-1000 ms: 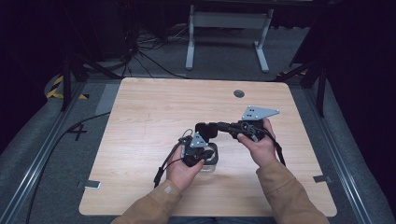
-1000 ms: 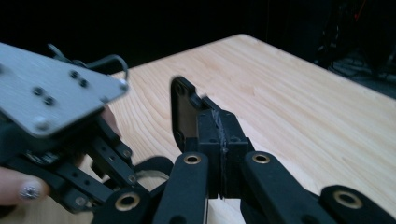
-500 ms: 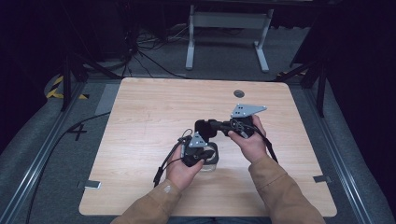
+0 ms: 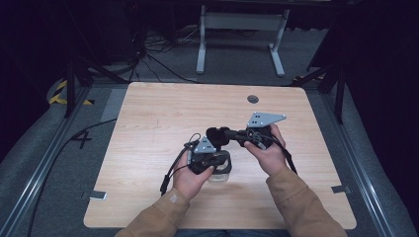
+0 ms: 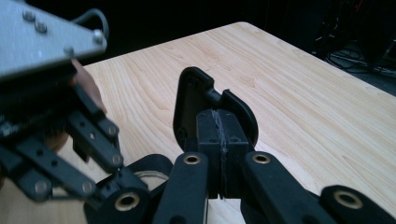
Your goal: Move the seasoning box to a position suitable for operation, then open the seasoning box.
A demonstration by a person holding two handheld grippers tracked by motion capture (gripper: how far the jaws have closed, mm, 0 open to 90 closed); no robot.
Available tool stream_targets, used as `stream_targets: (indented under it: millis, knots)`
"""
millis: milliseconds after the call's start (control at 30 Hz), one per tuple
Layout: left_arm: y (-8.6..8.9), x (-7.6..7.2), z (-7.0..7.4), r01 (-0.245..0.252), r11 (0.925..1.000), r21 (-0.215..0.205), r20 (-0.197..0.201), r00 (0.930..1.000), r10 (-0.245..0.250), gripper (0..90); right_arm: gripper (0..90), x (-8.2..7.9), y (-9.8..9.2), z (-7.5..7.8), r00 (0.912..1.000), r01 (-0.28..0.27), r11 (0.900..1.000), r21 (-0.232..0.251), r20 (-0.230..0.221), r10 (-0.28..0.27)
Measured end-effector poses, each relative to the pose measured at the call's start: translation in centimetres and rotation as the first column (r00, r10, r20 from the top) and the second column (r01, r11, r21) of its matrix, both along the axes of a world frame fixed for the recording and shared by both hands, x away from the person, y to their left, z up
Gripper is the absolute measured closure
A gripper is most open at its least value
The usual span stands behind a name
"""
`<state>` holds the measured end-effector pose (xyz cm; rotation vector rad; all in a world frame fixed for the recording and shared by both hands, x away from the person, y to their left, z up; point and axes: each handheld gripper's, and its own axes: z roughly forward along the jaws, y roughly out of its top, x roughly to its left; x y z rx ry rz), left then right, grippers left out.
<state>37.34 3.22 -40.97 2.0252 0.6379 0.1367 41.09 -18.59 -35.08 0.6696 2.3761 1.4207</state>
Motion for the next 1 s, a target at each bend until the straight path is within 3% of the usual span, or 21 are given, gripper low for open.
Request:
stream_targets:
  millis: [200,300,533,700,867,967,1000]
  knots:
    - [1.7,-0.7,1.5,-0.003,0.9999,0.013,0.011,0.9999,0.002,84.0,89.9,-1.2,-1.3,0.4,1.0,-0.001,1.0,0.003,0.01,0.001]
    - [2.8,-1.0,2.2,-0.006,0.9993,0.038,0.005,1.0,0.006,83.1,89.9,-1.8,-2.4,0.4,1.0,0.006,1.0,0.003,0.002,-0.006]
    - [5.4,-1.2,2.5,-0.044,0.9956,0.083,-0.009,0.999,0.045,80.0,89.5,-2.9,-5.1,0.1,0.9993,0.035,0.999,0.004,-0.017,-0.035]
    - [7.0,-1.3,2.5,-0.07,0.9939,0.085,-0.018,0.9972,0.072,77.4,89.5,-3.6,-6.4,-0.4,0.9985,0.046,0.999,-0.002,-0.029,-0.046]
    - [9.1,-1.1,2.3,-0.089,0.9881,0.125,-0.043,0.9945,0.095,74.3,87.4,-4.2,-7.7,-1.2,0.997,0.051,0.998,-0.032,-0.057,-0.053]
    - [10.3,-1.1,1.9,-0.108,0.9837,0.144,-0.066,0.9907,0.119,73.1,85.4,-4.6,-8.8,-2.0,0.9941,0.061,0.995,-0.083,-0.084,-0.068]
    - [11.2,-0.9,1.6,-0.102,0.9804,0.169,-0.084,0.9895,0.117,72.7,84.6,-4.7,-9.1,-2.3,0.9925,0.06,0.994,-0.097,-0.1,-0.069]
